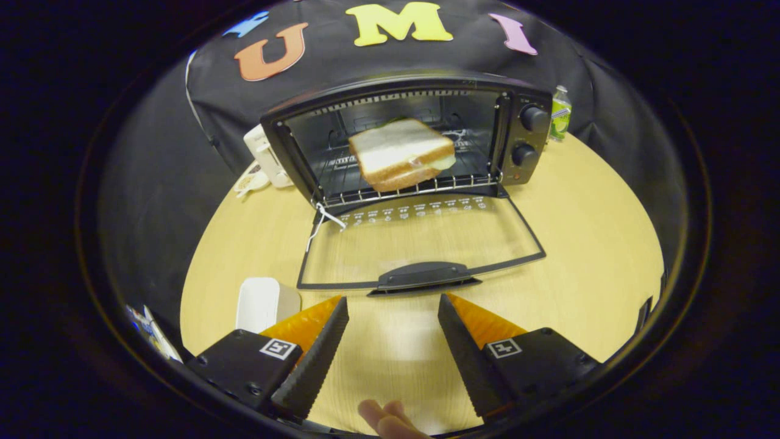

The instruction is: Open the toaster oven, put the food inside, and close the toaster oven door.

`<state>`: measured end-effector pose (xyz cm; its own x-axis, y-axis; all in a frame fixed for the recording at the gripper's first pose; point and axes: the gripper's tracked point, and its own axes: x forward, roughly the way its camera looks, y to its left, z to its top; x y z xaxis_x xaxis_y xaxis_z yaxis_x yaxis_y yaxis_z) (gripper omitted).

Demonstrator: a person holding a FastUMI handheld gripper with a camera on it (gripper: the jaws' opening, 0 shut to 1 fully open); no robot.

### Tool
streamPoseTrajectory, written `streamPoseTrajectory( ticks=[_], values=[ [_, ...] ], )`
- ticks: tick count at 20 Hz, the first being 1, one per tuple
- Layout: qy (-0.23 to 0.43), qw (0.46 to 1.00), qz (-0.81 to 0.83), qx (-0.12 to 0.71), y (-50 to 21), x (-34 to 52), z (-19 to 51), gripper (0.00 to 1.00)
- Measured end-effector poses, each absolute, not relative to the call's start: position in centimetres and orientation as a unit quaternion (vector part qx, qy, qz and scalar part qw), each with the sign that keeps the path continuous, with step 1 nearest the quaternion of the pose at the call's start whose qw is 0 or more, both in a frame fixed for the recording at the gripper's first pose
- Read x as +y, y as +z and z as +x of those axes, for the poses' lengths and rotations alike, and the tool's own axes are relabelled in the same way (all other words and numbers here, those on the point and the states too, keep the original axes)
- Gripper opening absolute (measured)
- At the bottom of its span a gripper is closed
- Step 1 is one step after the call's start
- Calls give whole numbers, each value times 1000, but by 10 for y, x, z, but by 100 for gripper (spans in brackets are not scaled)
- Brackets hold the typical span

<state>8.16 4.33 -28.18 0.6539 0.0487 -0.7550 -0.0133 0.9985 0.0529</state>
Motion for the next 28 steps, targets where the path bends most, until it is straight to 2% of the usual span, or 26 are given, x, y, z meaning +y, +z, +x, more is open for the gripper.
streamPoseTrajectory(
  ticks=[6,11,15,28],
  values=[
    [-25,908,25,417,-298,25,94,98],
    [-29,899,58,434,-306,23,98,97],
    [-37,903,25,427,-300,21,99,97],
    [-28,944,19,328,-247,24,106,97]
  ],
)
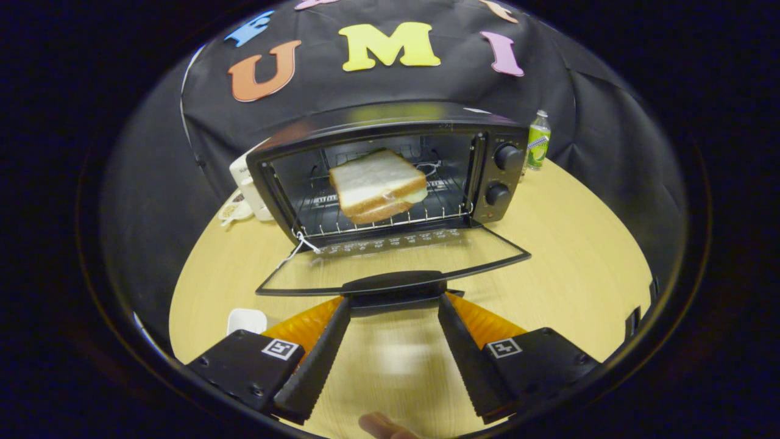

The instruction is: Open the toaster oven, put the food inside, and close the toaster oven door.

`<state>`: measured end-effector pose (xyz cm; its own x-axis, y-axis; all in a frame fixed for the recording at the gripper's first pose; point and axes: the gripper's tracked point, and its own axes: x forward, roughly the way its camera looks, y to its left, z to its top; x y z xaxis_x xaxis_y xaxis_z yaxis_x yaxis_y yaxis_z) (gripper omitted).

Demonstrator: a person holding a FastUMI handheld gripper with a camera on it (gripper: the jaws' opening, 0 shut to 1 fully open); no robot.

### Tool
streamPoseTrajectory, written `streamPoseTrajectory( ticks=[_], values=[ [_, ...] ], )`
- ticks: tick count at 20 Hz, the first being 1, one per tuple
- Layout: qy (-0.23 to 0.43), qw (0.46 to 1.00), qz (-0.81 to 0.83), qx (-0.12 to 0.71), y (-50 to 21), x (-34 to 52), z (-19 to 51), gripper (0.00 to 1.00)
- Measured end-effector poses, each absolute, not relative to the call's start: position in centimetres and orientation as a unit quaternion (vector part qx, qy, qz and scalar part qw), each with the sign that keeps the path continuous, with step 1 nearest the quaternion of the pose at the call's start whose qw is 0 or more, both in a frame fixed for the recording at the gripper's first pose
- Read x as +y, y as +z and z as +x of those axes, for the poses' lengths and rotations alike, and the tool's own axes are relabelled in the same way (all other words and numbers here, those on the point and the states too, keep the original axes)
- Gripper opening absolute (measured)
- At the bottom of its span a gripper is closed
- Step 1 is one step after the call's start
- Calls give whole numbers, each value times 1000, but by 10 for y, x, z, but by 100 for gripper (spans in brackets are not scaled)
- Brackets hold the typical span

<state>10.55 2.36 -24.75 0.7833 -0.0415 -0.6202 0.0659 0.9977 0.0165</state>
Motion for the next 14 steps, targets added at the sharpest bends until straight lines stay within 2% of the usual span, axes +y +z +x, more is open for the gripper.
streamPoseTrajectory(
  ticks=[14],
  values=[
    [-12,982,51,183,-196,31,123,96]
  ],
)
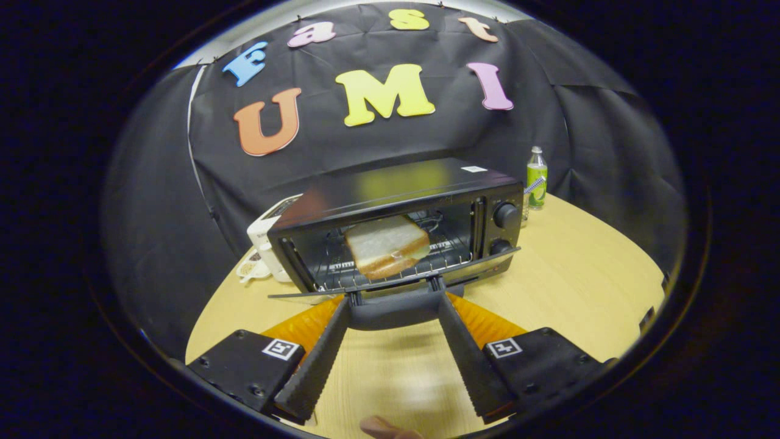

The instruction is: Open the toaster oven, put the food inside, and close the toaster oven door.

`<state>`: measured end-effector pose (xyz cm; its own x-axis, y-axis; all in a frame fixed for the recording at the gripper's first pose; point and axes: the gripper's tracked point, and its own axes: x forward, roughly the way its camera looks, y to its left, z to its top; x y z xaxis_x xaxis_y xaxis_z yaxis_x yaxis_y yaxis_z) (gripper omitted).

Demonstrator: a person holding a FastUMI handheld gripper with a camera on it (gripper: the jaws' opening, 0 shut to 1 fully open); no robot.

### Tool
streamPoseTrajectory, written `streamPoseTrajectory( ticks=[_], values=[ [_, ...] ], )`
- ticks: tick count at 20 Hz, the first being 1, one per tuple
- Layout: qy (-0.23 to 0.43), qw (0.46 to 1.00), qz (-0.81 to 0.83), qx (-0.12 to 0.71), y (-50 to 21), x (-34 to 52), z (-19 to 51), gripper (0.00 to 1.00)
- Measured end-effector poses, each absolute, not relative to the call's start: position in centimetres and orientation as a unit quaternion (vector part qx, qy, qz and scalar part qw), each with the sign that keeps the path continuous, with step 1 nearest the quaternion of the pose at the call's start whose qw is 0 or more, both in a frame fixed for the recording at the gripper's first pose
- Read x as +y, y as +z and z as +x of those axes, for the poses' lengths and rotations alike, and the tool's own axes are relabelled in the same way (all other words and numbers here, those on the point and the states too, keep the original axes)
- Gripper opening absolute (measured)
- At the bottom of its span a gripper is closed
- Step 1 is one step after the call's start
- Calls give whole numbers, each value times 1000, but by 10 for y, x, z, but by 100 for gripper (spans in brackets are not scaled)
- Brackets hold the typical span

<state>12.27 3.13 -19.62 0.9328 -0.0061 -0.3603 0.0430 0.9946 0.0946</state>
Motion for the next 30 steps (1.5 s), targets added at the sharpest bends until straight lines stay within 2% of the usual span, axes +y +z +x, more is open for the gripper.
streamPoseTrajectory(
  ticks=[6,15,22,30],
  values=[
    [-3,990,31,136,-184,34,141,97],
    [-18,984,56,167,-204,8,160,97],
    [-6,991,33,128,-159,17,122,96],
    [-2,998,29,50,-62,15,29,96]
  ],
)
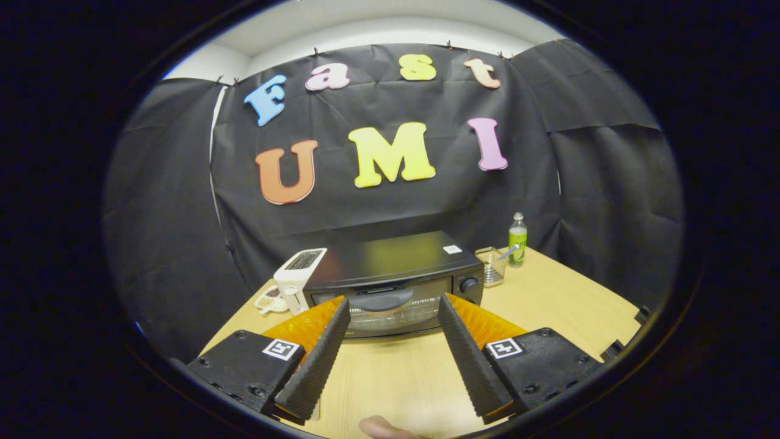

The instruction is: Open the toaster oven, put the food inside, and close the toaster oven door.

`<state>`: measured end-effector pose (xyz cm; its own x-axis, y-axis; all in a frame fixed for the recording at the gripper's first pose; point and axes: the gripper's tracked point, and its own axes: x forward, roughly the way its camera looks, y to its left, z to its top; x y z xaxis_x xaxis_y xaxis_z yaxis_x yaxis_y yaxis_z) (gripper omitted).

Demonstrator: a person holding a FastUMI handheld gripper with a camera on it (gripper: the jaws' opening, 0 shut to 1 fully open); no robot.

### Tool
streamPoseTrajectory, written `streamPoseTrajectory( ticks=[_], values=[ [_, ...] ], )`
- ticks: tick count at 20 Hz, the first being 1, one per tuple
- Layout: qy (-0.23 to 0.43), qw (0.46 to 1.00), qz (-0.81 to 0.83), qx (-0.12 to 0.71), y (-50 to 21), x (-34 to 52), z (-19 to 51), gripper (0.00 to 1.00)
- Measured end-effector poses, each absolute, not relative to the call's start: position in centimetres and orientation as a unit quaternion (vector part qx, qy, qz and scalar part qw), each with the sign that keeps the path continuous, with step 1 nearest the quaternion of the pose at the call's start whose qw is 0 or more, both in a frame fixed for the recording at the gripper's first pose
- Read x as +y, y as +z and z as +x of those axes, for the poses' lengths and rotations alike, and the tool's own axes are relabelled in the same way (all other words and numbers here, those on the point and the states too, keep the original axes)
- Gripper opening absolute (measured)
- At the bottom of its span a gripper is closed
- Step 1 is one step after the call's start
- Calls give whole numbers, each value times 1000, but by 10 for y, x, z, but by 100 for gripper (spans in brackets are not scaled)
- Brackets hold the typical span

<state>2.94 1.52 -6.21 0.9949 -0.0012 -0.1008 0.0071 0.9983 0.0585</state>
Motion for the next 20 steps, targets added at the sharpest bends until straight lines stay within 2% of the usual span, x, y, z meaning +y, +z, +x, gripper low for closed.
streamPoseTrajectory(
  ticks=[8,12,15,20],
  values=[
    [16,999,-2,-44,17,10,-54,96],
    [21,996,-21,-81,34,11,-86,96],
    [21,995,-34,-92,39,14,-96,96],
    [31,997,-12,-64,27,16,-89,97]
  ],
)
